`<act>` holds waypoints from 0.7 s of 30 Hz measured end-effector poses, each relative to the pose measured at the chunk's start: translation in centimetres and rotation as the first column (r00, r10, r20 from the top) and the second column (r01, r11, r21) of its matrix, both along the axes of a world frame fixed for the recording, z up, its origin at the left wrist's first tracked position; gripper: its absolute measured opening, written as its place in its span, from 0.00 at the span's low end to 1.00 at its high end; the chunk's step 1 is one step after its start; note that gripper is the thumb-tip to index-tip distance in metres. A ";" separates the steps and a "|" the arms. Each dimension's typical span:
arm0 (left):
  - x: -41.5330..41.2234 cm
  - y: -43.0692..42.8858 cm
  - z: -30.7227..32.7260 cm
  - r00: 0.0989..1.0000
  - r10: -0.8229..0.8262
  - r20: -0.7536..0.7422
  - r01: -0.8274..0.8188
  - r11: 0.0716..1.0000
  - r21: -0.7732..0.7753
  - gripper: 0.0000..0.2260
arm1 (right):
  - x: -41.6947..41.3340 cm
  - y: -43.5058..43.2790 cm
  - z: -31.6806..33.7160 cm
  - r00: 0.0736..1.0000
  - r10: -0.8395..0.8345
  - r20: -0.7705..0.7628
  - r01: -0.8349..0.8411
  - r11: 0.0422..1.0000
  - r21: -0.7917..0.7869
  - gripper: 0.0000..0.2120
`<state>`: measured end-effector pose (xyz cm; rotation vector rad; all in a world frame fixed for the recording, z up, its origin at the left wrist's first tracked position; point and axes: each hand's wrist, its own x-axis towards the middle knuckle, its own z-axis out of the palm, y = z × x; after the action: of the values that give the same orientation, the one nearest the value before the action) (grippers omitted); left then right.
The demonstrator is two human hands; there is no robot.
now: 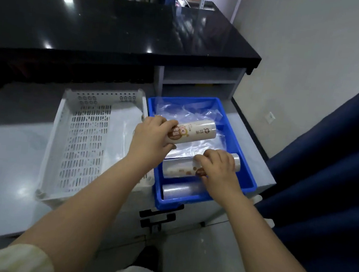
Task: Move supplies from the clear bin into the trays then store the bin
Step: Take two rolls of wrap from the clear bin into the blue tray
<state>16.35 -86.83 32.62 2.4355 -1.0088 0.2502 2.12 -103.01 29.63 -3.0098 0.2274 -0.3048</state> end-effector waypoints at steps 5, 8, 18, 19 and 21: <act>1.3 -2.6 -1.2 0.999 -0.047 0.001 0.047 0.999 0.009 0.27 | 1.5 -1.2 -1.2 0.993 0.084 -0.087 -0.077 0.994 0.075 0.24; 1.2 -3.6 -1.7 0.997 -0.070 0.030 0.070 0.998 0.009 0.26 | 1.8 -2.4 -1.8 0.984 0.123 -0.128 -0.107 0.987 0.122 0.25; -0.8 -5.2 -2.4 0.995 0.088 0.053 -0.084 0.993 -0.079 0.26 | 2.4 -4.4 -2.2 0.870 0.483 -0.101 -0.452 0.862 0.231 0.19; -1.2 -5.2 -2.3 0.994 0.098 0.057 -0.094 0.993 -0.072 0.26 | 2.5 -4.2 -2.2 0.842 0.525 -0.119 -0.492 0.840 0.228 0.19; -1.9 -5.0 -2.3 0.991 0.120 0.065 -0.117 0.992 -0.050 0.26 | 2.8 -4.0 -2.2 0.783 0.593 -0.186 -0.559 0.803 0.209 0.20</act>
<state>14.48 -91.87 30.36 2.4629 -0.8778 0.3947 4.95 -106.98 27.45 -2.7801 -0.6311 0.1393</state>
